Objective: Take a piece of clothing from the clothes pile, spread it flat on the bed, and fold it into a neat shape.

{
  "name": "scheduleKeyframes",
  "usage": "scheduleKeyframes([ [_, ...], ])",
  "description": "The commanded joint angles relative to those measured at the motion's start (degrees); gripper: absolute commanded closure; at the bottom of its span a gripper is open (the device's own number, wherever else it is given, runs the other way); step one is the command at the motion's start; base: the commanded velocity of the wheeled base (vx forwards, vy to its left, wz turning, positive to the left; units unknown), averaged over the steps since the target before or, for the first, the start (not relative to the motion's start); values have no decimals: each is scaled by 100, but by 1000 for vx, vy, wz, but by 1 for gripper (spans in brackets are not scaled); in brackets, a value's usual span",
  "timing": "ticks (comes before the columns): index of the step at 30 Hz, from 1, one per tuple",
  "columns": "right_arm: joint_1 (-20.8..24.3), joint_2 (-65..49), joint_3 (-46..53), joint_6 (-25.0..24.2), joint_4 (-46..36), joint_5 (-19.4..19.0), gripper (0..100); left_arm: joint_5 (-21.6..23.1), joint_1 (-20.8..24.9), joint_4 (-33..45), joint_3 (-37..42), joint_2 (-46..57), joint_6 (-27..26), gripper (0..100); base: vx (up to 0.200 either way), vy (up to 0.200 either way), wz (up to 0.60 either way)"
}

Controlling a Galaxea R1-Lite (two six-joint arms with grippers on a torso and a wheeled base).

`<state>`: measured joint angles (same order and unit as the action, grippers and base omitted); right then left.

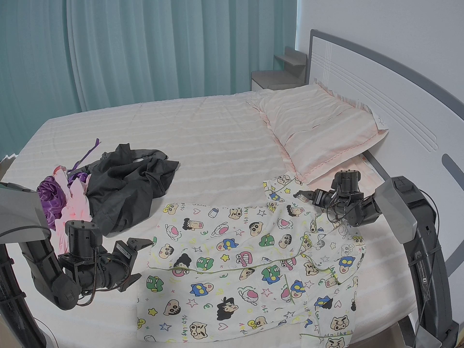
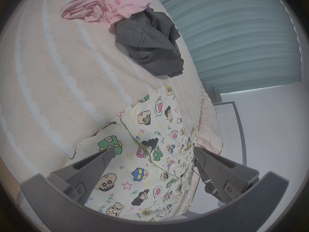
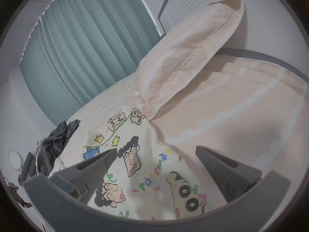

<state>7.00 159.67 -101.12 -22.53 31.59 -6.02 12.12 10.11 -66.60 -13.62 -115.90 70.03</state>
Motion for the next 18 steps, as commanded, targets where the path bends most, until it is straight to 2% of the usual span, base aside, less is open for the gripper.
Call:
scheduleKeyframes([
  [1, 47, 82, -48, 3, -21, -22, 100, 1, 0, -2, -1, 6, 1, 0, 0, 0, 0],
  [18, -243, 29, -57, -217, -100, 75, 100, 1, 0, -2, -1, 6, -7, 0, 0, 0, 0],
])
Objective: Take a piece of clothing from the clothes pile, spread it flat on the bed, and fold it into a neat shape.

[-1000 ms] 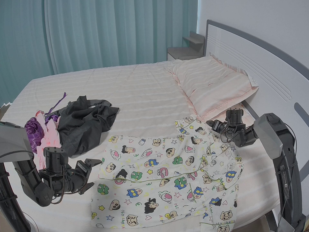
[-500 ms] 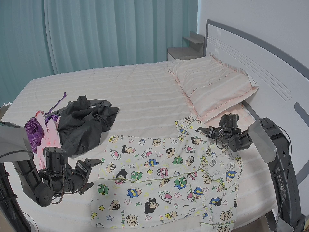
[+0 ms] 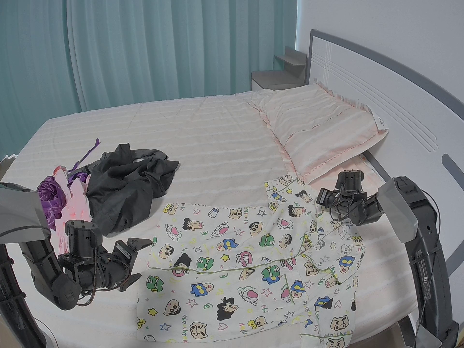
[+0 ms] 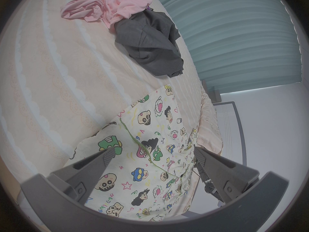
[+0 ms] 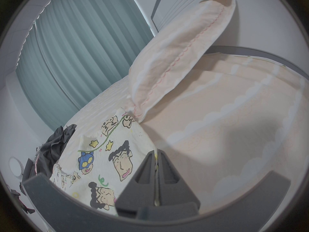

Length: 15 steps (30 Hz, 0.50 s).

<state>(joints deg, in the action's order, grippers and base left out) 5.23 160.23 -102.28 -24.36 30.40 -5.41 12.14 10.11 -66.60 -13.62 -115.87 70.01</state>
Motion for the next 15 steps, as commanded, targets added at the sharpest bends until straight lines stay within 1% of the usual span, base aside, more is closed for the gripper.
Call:
scheduleKeyframes([
  [1, -75, -27, 59, -52, 36, 40, 100, -1, 0, -2, -1, -6, 4, 0, 0, 0, 0],
  [4, -136, -18, 59, -96, 53, 128, 100, -1, 0, -2, -1, 3, 4, 0, 0, 0, 0],
  [8, -171, -18, 33, -192, 62, 155, 100, -1, 0, -2, -1, 3, 4, 0, 0, 0, 0],
  [11, -224, -27, -3, -254, 62, 322, 100, -1, 0, -2, -1, 3, 4, 0, 0, 0, 0],
  [15, -242, -54, 41, -263, 62, 348, 100, -1, 0, -2, -1, -6, 4, 0, 0, 0, 0],
])
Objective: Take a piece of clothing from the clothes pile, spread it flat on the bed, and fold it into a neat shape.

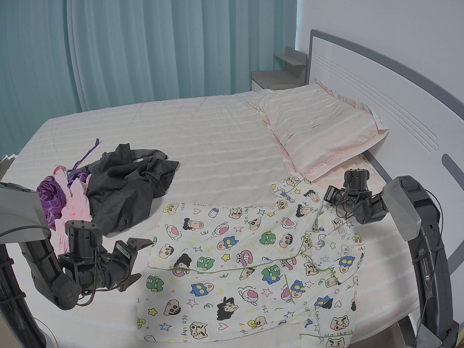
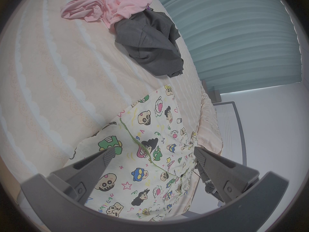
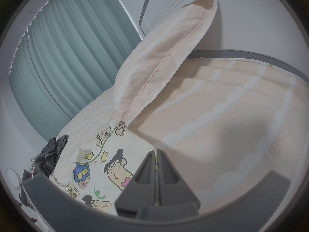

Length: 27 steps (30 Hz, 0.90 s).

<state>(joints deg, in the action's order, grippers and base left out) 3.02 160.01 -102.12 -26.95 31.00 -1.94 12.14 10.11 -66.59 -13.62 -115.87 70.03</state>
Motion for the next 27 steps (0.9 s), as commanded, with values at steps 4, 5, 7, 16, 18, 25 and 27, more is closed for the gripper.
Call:
scheduleKeyframes([
  [4, -47, -58, 34, -38, -41, 9, 0, -1, 0, -4, -1, 3, 1, 0, 0, 0, 0],
  [5, -47, -58, 34, -38, -41, 9, 0, -1, 0, -4, -1, 3, 1, 0, 0, 0, 0],
  [7, -47, -111, 69, -144, -24, 27, 0, -1, 0, -4, -1, 3, 1, 0, 0, 0, 0],
  [16, -39, -1201, 1441, -451, 126, 88, 0, -1, 9, -4, 43, 30, 1, 0, 0, 0, 0],
  [18, -3, -1482, 1924, -478, 372, 194, 0, -1, 9, -30, 52, 30, 1, 0, 0, 0, 0],
  [25, 348, -2273, 3875, -987, 1585, 572, 0, -10, 18, -91, 96, 30, 1, 0, 0, 0, 0],
  [27, 392, -2361, 4095, -1022, 1708, 589, 0, -10, 18, -91, 96, 30, 1, 0, 0, 0, 0],
])
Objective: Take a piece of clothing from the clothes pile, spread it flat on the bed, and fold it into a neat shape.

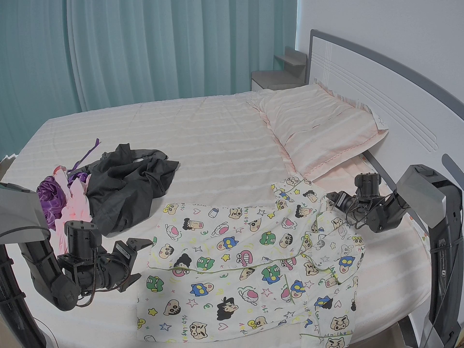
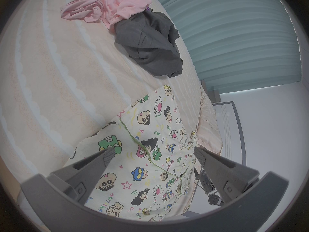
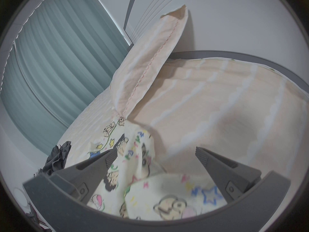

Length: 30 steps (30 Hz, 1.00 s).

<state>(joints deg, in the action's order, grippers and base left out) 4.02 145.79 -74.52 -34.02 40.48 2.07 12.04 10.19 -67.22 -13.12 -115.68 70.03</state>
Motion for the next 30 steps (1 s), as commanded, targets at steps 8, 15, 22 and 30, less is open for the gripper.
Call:
scheduleKeyframes([
  [8, 890, -1597, 3014, -1045, 1823, 513, 0, -9, 123, -28, 55, 10, -7, 0, 0, 0, 0],
  [15, 1197, -1624, 3585, -1326, 2508, 505, 0, -9, 132, -28, 37, 10, -7, 0, -114, 0, 0],
  [22, 1224, -1624, 3646, -1335, 2587, 496, 0, -9, 150, -28, 37, 1, -43, 0, -57, 0, 0],
  [30, 1241, -1624, 3690, -1344, 2596, 478, 0, -35, 141, -28, -51, 10, -7, 0, 0, 0, 0],
])
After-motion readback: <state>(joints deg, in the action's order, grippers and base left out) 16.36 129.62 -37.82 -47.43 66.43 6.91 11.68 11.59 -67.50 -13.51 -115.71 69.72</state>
